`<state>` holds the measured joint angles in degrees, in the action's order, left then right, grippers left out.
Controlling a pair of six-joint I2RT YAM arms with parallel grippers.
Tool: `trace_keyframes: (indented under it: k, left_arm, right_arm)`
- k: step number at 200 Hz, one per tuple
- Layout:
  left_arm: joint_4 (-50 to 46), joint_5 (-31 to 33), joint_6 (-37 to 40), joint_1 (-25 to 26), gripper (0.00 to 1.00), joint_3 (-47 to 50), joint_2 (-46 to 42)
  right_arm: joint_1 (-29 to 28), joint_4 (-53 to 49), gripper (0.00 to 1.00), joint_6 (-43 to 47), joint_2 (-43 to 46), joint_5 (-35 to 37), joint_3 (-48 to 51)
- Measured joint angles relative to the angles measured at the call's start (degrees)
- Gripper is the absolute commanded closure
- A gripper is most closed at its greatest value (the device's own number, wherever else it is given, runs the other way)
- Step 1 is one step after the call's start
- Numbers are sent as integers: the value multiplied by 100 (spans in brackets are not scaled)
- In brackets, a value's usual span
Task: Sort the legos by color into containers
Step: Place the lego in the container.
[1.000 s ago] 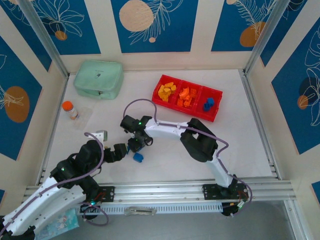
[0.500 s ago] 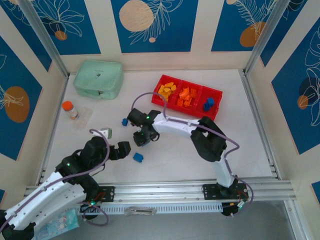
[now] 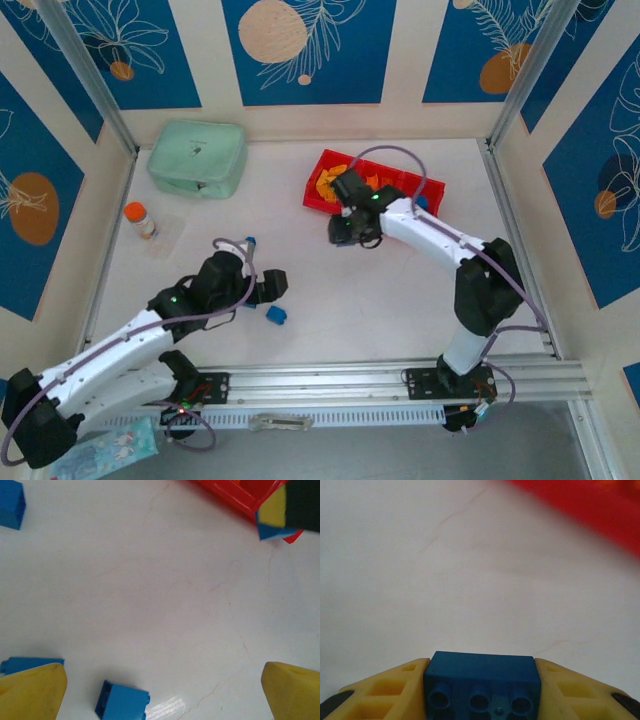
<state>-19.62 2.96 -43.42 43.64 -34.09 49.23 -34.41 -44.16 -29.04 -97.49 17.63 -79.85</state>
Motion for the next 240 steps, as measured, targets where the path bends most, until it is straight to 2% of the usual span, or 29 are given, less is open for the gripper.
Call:
trace_keyframes:
  k: [62, 115, 145, 181, 209, 240]
  left_arm:
    - [879, -280, -2, 4, 1, -219, 866]
    - [1287, -450, 4, 4, 1, -501, 1447]
    - [1366, -450, 39, 4, 1, -660, 1639]
    - [1449, -446, 42, 4, 1, -743, 1729]
    - [1449, -442, 42, 4, 1, -776, 1742]
    - [1449, -439, 42, 4, 1, -778, 1742]
  right_arm:
    - [1478, 133, 57, 13, -37, 343, -144]
    - [2411, 352, 57, 181, -673, 717, -837]
    - [2723, 389, 56, 269, -1132, 798, -1207]
    - [2905, 378, 51, 350, -1700, 848, -1694]
    - [2986, 378, 39, 387, -1814, 796, -1786]
    - [2975, 345, 32, 428, -1816, 763, -1947]
